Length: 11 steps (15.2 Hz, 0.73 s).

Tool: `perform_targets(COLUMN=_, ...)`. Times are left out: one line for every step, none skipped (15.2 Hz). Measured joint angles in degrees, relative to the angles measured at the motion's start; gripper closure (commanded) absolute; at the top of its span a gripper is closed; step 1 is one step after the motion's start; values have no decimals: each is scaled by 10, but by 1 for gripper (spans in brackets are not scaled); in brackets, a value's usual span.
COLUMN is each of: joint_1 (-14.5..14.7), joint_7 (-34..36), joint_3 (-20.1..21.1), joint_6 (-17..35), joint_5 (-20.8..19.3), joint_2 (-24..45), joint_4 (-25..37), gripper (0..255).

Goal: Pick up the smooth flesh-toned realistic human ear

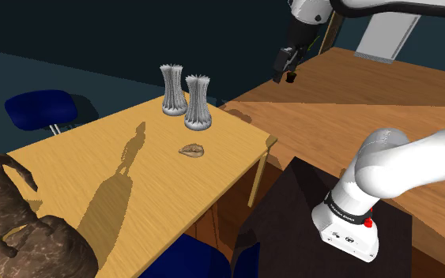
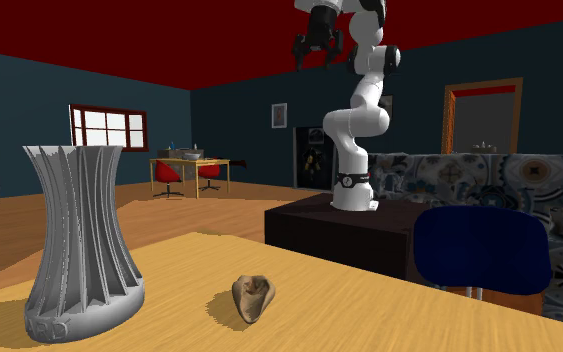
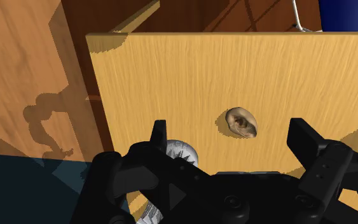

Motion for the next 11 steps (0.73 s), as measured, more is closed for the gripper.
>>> perform_targets(joint_1=0, joint_7=0, joint_3=0, joint_6=0, joint_5=0, joint_2=0, joint_4=0, gripper=0)
perform_targets(joint_1=1, joint_7=-4, joint_3=-3, joint_6=7, joint_5=0, joint_2=9, joint_4=0, gripper=0)
perform_targets(joint_1=2, joint_7=-12, joint_3=-8, joint_6=16, joint_5=-1, joint_2=19, joint_4=-3, gripper=0)
perform_targets(joint_1=3, joint_7=-21, joint_3=-13, joint_6=27, joint_5=-2, joint_2=34, joint_4=-3, gripper=0)
perform_targets(joint_1=4, joint_7=-32, joint_3=-20, joint_6=41, joint_5=-4, joint_2=51, joint_4=-5, gripper=0)
perform_targets(joint_1=7, joint_7=-39, joint_3=-23, joint_6=54, joint_5=-3, joint_2=67, joint_4=-7, gripper=0)
perform_targets(joint_1=7, joint_7=-51, joint_3=-30, joint_6=68, joint_5=-4, joint_2=90, joint_4=-2, gripper=0)
perform_targets(joint_1=9, joint_7=-60, joint_3=-35, joint_6=81, joint_5=-4, joint_2=114, joint_4=3, gripper=0)
perform_targets(joint_1=11, joint_7=-71, joint_3=-40, joint_6=93, joint_5=-3, joint_2=131, joint_4=3, gripper=0)
perform_targets(joint_1=13, joint_7=-81, joint_3=-44, joint_6=102, joint_5=-2, joint_2=151, joint_4=9, gripper=0)
perform_targets(joint_1=15, joint_7=-91, joint_3=-49, joint_6=118, joint_5=-2, joint_2=176, joint_4=12, gripper=0)
